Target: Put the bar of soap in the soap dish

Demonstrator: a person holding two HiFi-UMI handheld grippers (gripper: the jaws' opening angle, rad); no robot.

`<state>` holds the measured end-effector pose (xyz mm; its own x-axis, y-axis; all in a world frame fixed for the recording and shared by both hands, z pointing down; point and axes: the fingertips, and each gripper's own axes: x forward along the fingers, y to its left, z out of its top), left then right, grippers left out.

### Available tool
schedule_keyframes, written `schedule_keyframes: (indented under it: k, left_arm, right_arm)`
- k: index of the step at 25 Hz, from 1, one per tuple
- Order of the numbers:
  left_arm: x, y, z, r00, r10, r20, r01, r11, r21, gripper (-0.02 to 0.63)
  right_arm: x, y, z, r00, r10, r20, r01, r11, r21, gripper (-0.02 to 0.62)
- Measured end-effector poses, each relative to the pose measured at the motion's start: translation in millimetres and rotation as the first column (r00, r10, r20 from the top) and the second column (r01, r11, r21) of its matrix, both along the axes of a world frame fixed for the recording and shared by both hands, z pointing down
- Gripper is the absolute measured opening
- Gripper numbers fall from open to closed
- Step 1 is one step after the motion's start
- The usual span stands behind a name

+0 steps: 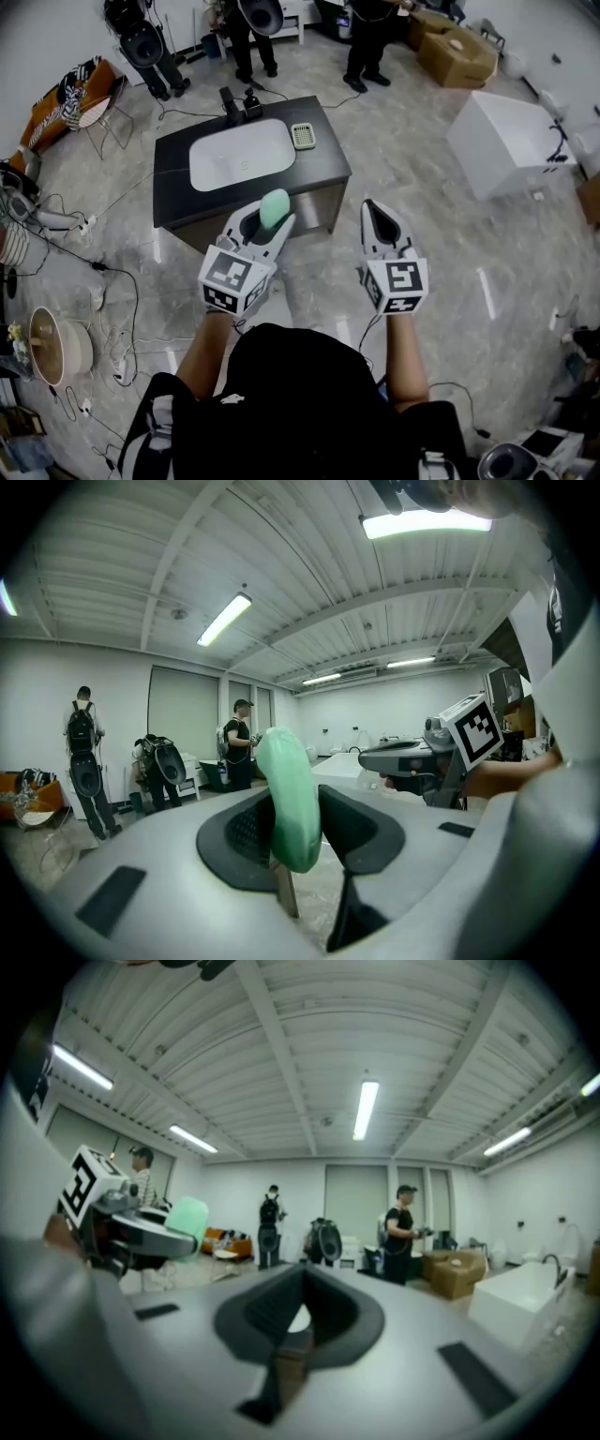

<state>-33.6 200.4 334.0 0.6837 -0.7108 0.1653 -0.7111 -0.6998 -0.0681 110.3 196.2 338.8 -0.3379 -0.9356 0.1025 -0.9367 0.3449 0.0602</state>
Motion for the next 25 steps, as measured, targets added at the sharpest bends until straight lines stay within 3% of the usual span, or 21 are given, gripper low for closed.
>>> schedule_keyframes:
  k: [13,25]
  left_arm:
    - [20.9,-25.4,2.5,0.999,0.024,0.035,-0.025,0.999,0.022,0.149]
    - [3.9,-124.1,23.1,1.0,0.018,0.015,-0.018,1.0,-0.008,0.149]
  right_arm:
    - [11.7,-25.5,6.7,1.0,-0.004,0.007,0.004,1.0,-0.001,0.034]
    - [-7.5,-129.2,23.4,1.0,-0.009,-0.012,0.008,0.998,-0.056,0.034]
